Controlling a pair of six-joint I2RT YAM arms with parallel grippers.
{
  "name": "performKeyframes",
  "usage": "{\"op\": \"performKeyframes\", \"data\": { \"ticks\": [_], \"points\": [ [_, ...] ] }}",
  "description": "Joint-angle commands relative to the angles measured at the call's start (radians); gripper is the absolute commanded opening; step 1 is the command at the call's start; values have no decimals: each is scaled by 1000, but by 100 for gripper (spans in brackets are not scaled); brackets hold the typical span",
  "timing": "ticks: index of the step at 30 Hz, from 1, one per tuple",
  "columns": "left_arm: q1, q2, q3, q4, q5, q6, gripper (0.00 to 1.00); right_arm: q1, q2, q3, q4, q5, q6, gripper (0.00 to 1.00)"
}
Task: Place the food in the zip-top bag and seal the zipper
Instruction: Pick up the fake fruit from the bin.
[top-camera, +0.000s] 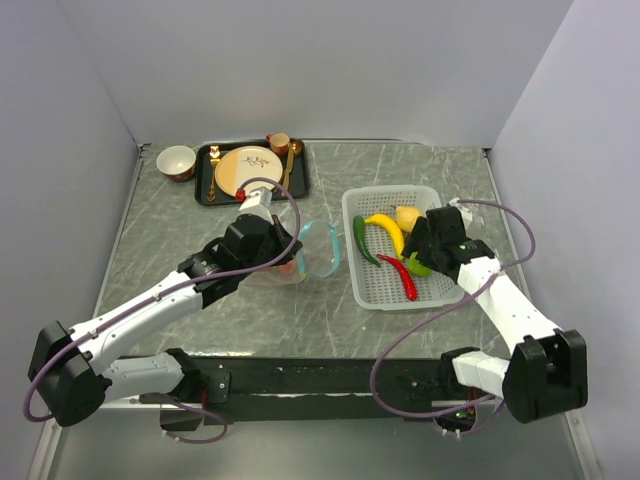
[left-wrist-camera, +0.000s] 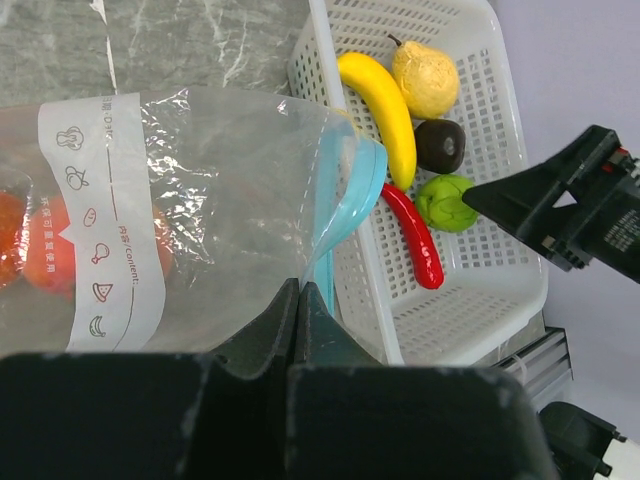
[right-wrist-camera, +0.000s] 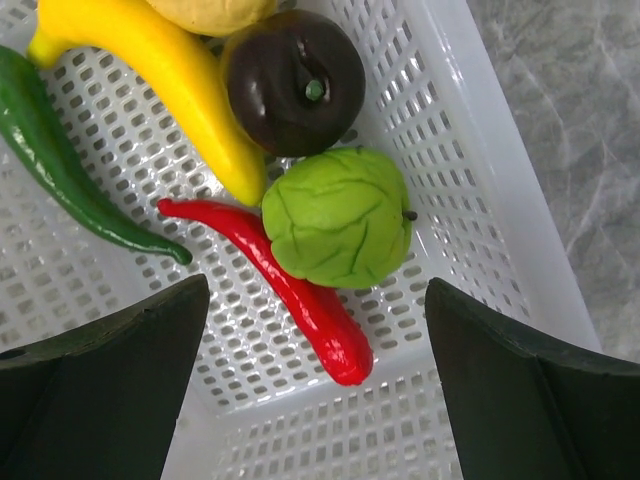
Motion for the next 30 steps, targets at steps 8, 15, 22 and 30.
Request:
{"op": "performKeyframes", "data": {
  "ticks": [8, 15, 22, 30],
  "points": [
    [3, -38, 17, 15, 12, 16, 1, -6, 120, 16, 66, 58, 1, 89],
    [5, -45, -4, 23, 1, 15, 1, -6, 158, 25, 75, 66, -20, 86],
    [5, -40, -1, 20, 15, 30, 1, -7, 200, 44, 81, 60, -25, 85],
    [3, -51, -18, 33, 13, 38, 1, -7, 197, 37, 87, 35, -25, 64]
  ]
}}
